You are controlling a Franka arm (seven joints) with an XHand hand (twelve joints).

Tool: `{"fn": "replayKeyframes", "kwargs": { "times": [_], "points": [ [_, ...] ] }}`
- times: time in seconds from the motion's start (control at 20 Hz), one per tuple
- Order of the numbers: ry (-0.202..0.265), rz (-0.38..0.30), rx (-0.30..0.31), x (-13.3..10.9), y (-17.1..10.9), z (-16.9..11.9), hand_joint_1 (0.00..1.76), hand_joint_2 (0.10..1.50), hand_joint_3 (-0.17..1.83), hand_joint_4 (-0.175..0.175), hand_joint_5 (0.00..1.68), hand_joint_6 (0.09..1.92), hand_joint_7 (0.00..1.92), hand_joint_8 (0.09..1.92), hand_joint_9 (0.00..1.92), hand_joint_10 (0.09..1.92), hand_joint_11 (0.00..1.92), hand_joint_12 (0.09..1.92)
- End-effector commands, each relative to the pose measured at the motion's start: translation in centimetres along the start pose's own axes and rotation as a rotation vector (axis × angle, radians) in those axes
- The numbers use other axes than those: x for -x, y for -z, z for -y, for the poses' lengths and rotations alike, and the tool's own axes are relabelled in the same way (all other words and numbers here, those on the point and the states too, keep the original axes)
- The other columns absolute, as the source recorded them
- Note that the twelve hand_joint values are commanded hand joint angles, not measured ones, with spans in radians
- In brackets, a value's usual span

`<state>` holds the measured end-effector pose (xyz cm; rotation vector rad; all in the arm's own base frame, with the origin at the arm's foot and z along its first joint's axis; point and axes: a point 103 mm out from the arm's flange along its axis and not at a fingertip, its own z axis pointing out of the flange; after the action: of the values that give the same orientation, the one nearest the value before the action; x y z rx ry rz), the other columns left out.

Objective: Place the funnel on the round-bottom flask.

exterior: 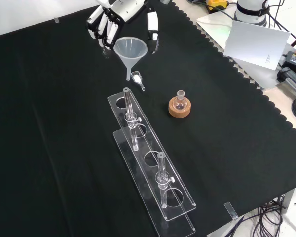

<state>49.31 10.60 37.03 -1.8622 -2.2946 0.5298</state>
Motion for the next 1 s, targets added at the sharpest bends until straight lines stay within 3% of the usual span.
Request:
{"fn": "replayKeyframes", "kwargs": {
  "times": [0.05, 1.0],
  "points": [
    [-0.019, -0.007, -0.012, 0.5, -1.4, 1.8, 0.74, 0.76, 0.16, 0.063, 0.77, 0.1, 0.98, 0.37, 0.58, 0.52, 0.0, 1.26],
    [-0.049, -0.049, -0.091, 0.0, -7.3, 5.7, 0.75, 0.76, 0.17, 0.064, 0.78, 0.11, 0.98, 0.36, 0.59, 0.51, 0.0, 1.26]
  ]
}}
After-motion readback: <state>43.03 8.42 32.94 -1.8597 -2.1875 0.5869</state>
